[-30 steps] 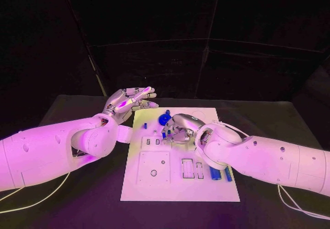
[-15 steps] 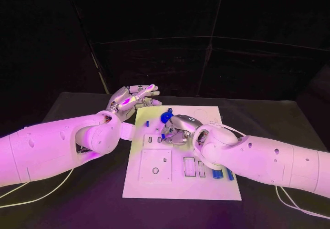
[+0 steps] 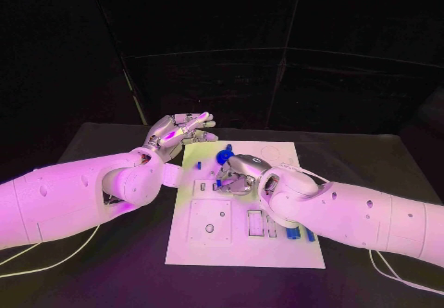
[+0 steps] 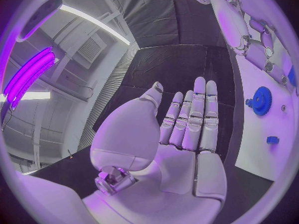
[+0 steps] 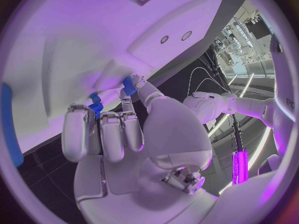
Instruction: Assemble the parts on the task board
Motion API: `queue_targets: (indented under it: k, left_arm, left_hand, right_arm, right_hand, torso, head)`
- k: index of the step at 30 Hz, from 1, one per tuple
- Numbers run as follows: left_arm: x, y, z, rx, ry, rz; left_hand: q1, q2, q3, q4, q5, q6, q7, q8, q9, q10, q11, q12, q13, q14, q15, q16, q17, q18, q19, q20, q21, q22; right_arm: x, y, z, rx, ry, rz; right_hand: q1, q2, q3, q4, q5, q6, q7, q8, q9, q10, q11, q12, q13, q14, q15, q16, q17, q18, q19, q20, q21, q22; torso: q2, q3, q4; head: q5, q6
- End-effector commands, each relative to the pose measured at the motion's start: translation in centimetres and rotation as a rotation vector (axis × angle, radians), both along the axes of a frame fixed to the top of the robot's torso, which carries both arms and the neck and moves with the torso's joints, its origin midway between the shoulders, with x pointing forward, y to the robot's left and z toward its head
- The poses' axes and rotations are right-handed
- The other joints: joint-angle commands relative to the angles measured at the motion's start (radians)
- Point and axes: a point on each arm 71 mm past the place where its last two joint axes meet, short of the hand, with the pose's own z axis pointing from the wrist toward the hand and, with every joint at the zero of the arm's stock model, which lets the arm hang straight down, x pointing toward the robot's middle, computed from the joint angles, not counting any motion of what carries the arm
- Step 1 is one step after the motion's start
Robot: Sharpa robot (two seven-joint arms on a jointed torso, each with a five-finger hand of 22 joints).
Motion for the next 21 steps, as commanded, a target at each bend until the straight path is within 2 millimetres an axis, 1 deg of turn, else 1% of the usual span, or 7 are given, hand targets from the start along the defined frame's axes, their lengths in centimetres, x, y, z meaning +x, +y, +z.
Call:
queue_targets:
  k: [1, 8, 15, 18, 21]
  left_arm:
    - [0.00, -0.06, 0.12, -0.005, -0.005, -0.009]
    - [-0.01, -0.04, 0.12, -0.005, -0.005, -0.010]
    - [-0.02, -0.05, 0.12, -0.005, -0.005, -0.010]
    - [-0.01, -0.04, 0.12, -0.005, -0.005, -0.010]
    - [-0.01, -0.04, 0.12, -0.005, -0.005, -0.009]
  left_hand:
    - [-0.002, 0.009, -0.005, -0.003, 0.004, 0.003, 0.023, -0.003, -0.001, 0.007, 0.002, -0.006, 0.000, 0.007, -0.001, -0.006, 0.001, 0.012, 0.005, -0.001, -0.005, -0.002]
    - [-0.002, 0.009, -0.005, -0.003, 0.004, 0.003, 0.023, -0.003, -0.001, 0.007, 0.002, -0.006, 0.000, 0.007, -0.001, -0.006, 0.001, 0.012, 0.005, -0.001, -0.005, -0.002]
    - [-0.002, 0.009, -0.005, -0.003, 0.004, 0.003, 0.023, -0.003, -0.001, 0.007, 0.002, -0.006, 0.000, 0.007, -0.001, -0.006, 0.001, 0.012, 0.005, -0.001, -0.005, -0.002]
    - [-0.002, 0.009, -0.005, -0.003, 0.004, 0.003, 0.023, -0.003, -0.001, 0.007, 0.002, -0.006, 0.000, 0.007, -0.001, -0.006, 0.001, 0.012, 0.005, -0.001, -0.005, -0.002]
    - [-0.002, 0.009, -0.005, -0.003, 0.004, 0.003, 0.023, -0.003, -0.001, 0.007, 0.002, -0.006, 0.000, 0.007, -0.001, -0.006, 0.001, 0.012, 0.005, -0.001, -0.005, -0.002]
  right_arm:
    - [0.01, -0.26, -0.66, -0.045, 0.024, -0.002]
    - [0.00, -0.48, -0.78, -0.066, 0.027, -0.010]
    - [0.08, -0.82, -0.90, -0.084, 0.028, -0.014]
    - [0.06, -0.86, -0.91, -0.086, 0.029, -0.013]
    - [0.07, -0.93, -0.93, -0.088, 0.029, -0.014]
  right_hand:
    - [-0.008, -0.001, 0.007, -0.001, -0.002, 0.000, 0.003, -0.005, -0.001, 0.043, -0.006, -0.007, 0.178, 0.091, -0.005, 0.000, 0.195, -0.006, 0.001, -0.005, 0.000, -0.001]
    - [-0.011, -0.006, 0.007, -0.001, 0.001, -0.003, 0.005, -0.009, -0.002, 0.042, -0.005, -0.008, 0.177, 0.090, -0.004, -0.001, 0.194, -0.006, 0.001, -0.005, -0.001, -0.003]
    - [-0.007, -0.025, 0.009, -0.012, 0.009, -0.005, 0.007, -0.015, -0.003, 0.042, -0.003, -0.008, 0.178, 0.091, -0.002, 0.000, 0.196, -0.006, 0.001, -0.003, -0.001, -0.002]
    - [-0.008, -0.029, 0.009, -0.014, 0.015, -0.004, 0.008, -0.016, -0.003, 0.042, -0.002, -0.008, 0.177, 0.091, -0.002, 0.000, 0.196, -0.007, 0.001, -0.003, -0.001, -0.002]
    - [-0.012, -0.033, 0.008, -0.013, 0.021, -0.004, 0.008, -0.018, -0.003, 0.042, -0.001, -0.008, 0.178, 0.091, -0.001, 0.000, 0.196, -0.007, 0.001, -0.002, -0.001, -0.002]
  torso:
    - [-0.001, 0.0000, 0.0000]
    - [-0.001, -0.0002, -0.0001]
    - [0.000, -0.0004, -0.0005]
    - [0.000, 0.0002, -0.0004]
    - [0.000, -0.0001, 0.0004]
  head:
    - [-0.001, -0.002]
    - [0.000, -0.004]
    - [-0.002, -0.004]
    - [-0.002, -0.005]
    - [-0.005, -0.005]
